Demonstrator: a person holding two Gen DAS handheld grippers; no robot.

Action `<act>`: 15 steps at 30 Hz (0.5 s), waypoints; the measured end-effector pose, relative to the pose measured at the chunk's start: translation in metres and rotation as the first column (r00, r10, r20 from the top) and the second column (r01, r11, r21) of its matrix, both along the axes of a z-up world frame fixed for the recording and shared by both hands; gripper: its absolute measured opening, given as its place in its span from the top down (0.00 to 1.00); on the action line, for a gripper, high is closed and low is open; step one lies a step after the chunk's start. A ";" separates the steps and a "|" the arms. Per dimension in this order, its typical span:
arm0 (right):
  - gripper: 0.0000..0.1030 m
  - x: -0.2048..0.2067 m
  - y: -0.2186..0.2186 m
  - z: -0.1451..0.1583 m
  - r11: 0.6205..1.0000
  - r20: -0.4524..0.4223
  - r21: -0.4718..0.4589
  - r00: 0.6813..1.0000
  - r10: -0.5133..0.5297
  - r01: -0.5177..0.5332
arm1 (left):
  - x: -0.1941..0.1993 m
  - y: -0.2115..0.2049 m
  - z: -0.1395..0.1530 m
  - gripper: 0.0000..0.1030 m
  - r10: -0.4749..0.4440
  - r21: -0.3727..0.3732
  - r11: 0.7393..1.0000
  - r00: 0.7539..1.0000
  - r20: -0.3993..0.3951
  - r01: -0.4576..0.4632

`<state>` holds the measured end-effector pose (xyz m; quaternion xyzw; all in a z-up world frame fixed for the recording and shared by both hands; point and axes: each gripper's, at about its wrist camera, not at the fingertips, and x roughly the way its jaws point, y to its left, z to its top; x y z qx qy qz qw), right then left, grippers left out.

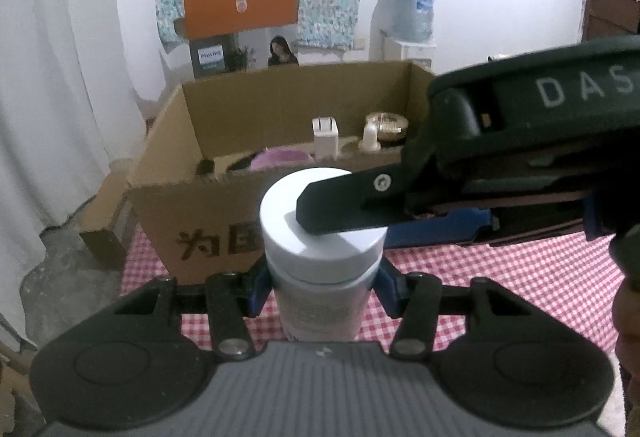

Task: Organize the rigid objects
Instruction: 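Carry the white supplement bottle into the box and lower it inside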

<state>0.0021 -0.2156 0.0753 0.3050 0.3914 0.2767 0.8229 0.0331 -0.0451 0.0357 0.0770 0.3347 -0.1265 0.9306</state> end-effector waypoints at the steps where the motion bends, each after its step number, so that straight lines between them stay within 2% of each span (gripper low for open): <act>1: 0.53 -0.002 0.000 0.005 1.000 0.012 0.002 1.000 0.005 -0.005 | -0.003 0.001 0.007 0.48 0.002 0.002 1.000 1.000 0.015 -0.002; 10: 0.52 -0.003 -0.002 0.086 0.999 0.215 0.024 0.976 0.026 -0.032 | 0.001 -0.006 0.088 0.48 -0.029 0.032 0.999 0.981 0.192 0.023; 15: 0.51 0.012 -0.025 0.126 1.000 0.274 -0.003 0.962 -0.019 0.021 | 0.031 -0.031 0.117 0.48 -0.104 0.007 0.994 0.972 0.211 0.105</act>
